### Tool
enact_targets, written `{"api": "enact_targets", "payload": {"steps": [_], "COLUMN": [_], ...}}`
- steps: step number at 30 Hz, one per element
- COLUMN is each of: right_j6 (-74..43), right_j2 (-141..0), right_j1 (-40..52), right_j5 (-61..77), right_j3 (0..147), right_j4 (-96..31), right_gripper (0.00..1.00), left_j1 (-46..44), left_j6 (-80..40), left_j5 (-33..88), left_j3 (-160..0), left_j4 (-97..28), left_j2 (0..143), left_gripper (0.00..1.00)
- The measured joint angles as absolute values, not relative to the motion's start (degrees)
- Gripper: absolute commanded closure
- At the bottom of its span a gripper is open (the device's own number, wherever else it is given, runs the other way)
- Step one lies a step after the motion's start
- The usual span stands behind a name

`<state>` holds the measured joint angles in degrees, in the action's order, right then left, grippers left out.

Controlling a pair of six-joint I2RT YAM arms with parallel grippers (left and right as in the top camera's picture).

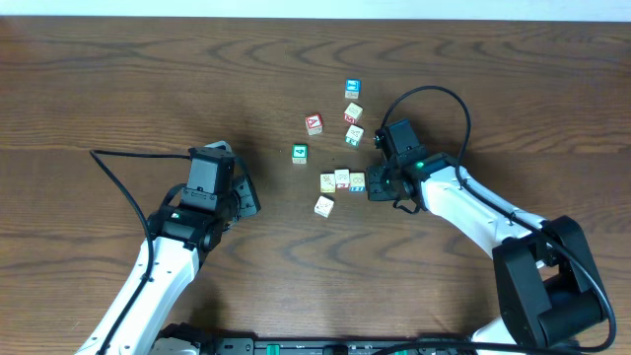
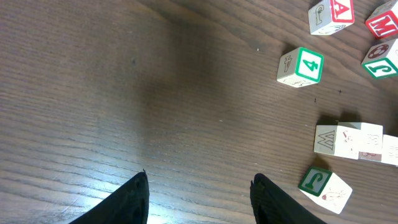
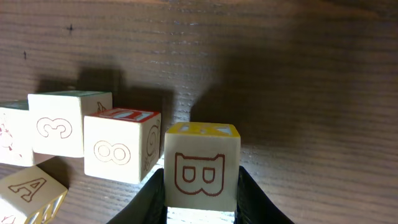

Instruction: Lift 5 blocks

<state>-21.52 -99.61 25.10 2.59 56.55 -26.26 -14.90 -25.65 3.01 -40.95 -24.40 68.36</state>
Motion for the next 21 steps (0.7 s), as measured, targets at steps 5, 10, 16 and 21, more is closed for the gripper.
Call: {"api": "enact_targets", "payload": {"steps": [5,10,16,21], "right_j6": [-21.5,-21.6,-21.8,-21.9], "right_j2": [-99.7,-99.7,-99.7,-99.7], "right_j1": [25.1,25.1,25.1,25.1], "right_j5": [2.6,2.6,2.6,2.6], "right_j3": [56.5,56.5,56.5,56.5], "right_j4": [-25.4,-25.4,-25.4,-25.6], "right_gripper": [0.76,0.73,0.68,0.66], "left_j1": [-14.9,-14.9,-14.9,-14.9], "left_j6": [-25.6,-25.6,-25.6,-25.6], "left_j5": [3.0,3.0,3.0,3.0], "left_j3": [-40.9,-40.9,-40.9,-40.9], "left_j4": [-24.4,-24.4,-24.4,-24.4], "left_j2": [68.4,68.4,68.4,68.4], "left_gripper": [0.46,0.46,0.46,0.46]}}
